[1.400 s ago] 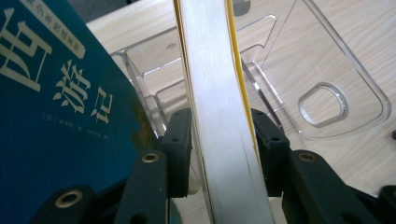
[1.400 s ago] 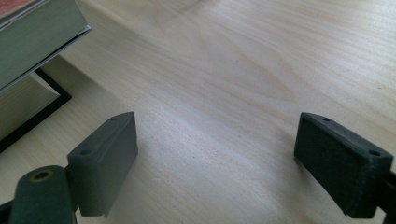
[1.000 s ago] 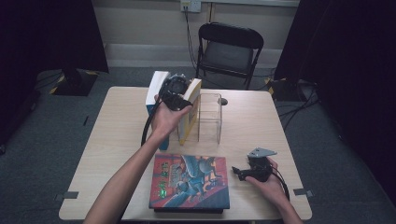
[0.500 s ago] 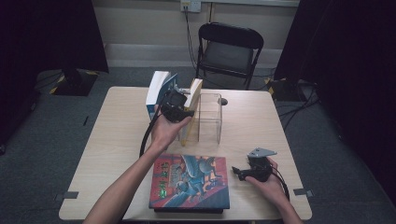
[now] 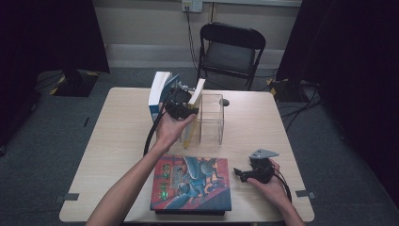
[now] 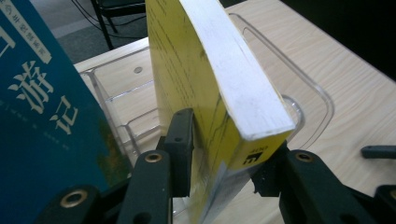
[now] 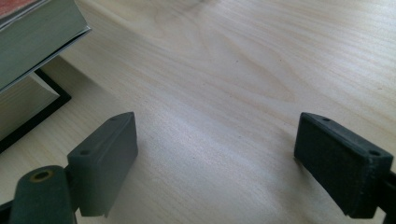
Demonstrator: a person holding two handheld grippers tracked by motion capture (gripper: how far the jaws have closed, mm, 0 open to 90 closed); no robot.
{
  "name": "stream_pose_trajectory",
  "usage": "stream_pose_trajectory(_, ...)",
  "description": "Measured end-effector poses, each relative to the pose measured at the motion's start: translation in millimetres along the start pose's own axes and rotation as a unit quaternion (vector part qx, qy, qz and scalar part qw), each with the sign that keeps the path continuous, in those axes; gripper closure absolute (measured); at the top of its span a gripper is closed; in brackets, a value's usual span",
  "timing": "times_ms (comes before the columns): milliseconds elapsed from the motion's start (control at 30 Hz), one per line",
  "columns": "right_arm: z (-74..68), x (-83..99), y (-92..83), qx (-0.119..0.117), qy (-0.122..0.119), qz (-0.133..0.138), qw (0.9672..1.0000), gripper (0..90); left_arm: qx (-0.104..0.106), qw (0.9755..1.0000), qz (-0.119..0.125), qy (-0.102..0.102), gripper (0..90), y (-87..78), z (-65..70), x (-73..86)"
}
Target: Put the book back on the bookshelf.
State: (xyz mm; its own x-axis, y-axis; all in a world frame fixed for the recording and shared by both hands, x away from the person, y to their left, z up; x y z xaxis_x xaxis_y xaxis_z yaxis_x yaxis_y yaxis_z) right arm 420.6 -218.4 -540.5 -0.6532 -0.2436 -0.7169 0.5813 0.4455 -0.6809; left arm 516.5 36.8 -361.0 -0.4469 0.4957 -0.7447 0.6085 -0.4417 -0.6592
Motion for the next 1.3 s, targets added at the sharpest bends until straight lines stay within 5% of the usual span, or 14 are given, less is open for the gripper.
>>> stream_pose_trajectory(100,0.1,0.0,0.0,0.000,0.000,0.000,1.0000,13.3,0.014,0.9996,0.012,-0.023,64.4,0.3,1.4,-3.0)
stream_pose_trajectory(500,0.0,0.0,0.0,0.000,0.000,-0.001,1.0000,13.3,0.030,0.9992,0.020,-0.018,56.2,6.9,16.4,-5.9)
stream_pose_trajectory(733,0.0,0.0,0.0,0.000,0.000,0.000,1.0000,13.3,0.030,0.9994,0.018,0.006,51.6,6.7,19.7,0.0)
stream_pose_trajectory(933,0.0,0.0,0.0,0.000,0.000,0.000,1.0000,13.3,0.046,0.9982,0.037,0.001,47.6,1.9,17.4,6.2)
stream_pose_trajectory(1133,0.0,0.0,0.0,0.000,0.000,0.000,1.0000,13.3,0.060,0.9969,0.041,0.031,44.3,-2.1,23.1,15.9)
stream_pose_trajectory(1300,0.0,0.0,0.0,0.000,0.000,-0.001,1.0000,13.3,0.068,0.9960,0.047,0.036,42.7,-2.0,22.3,22.7)
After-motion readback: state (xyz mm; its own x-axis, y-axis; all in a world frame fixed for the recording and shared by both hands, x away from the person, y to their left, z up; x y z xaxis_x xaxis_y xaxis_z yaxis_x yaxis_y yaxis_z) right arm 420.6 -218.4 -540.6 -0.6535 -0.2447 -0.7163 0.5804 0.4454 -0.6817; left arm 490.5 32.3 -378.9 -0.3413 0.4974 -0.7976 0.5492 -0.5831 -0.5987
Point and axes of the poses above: each handheld gripper's, and its own axes: y roughly forward along the jaws, x roughly out of its underside, z roughly to its right, the point moved 6 cm from there along y, roughly forward along the jaws, and after that the axes turned 12 degrees about y, right-handed, at the moved point
